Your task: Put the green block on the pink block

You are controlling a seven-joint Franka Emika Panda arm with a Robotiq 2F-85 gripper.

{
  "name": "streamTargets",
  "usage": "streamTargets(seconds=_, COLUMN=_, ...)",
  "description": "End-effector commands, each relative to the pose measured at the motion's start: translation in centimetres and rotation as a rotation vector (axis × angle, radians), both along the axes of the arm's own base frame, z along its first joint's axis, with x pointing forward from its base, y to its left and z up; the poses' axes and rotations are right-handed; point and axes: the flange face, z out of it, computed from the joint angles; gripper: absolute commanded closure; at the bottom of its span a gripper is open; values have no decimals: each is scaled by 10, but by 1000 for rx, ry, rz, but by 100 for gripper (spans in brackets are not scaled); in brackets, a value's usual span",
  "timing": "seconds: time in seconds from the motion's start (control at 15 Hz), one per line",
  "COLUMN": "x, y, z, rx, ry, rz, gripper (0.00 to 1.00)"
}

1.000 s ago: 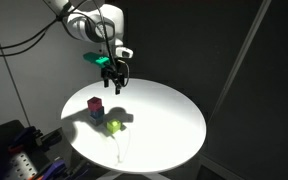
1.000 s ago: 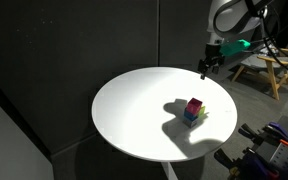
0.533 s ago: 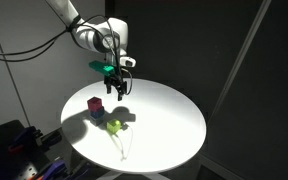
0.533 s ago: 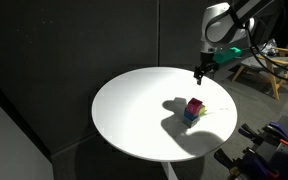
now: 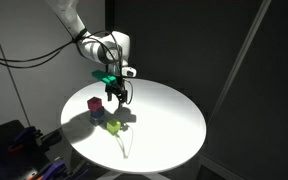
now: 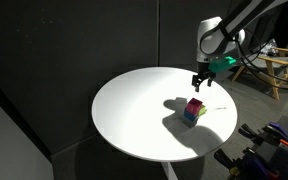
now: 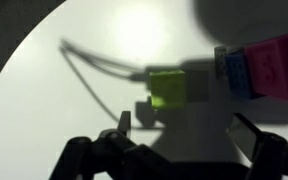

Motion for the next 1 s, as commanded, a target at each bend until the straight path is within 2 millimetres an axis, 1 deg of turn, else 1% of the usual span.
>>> streamTargets(seconds=0.0, x=8, y=-5, z=-16, rx=0, ry=3, rz=-13, gripper=0)
streamTargets(seconds=0.53, x=3, y=-10, z=-53, rx=-3, ry=19, rz=-16, gripper=0)
streamTargets(seconds=0.73, x=1, y=-10, z=-61, rx=-1, ry=25, rz=-14, gripper=0)
streamTargets(seconds=0.93, x=-2, y=-11, z=-65, rx=2, ry=26, rz=-13, gripper=0)
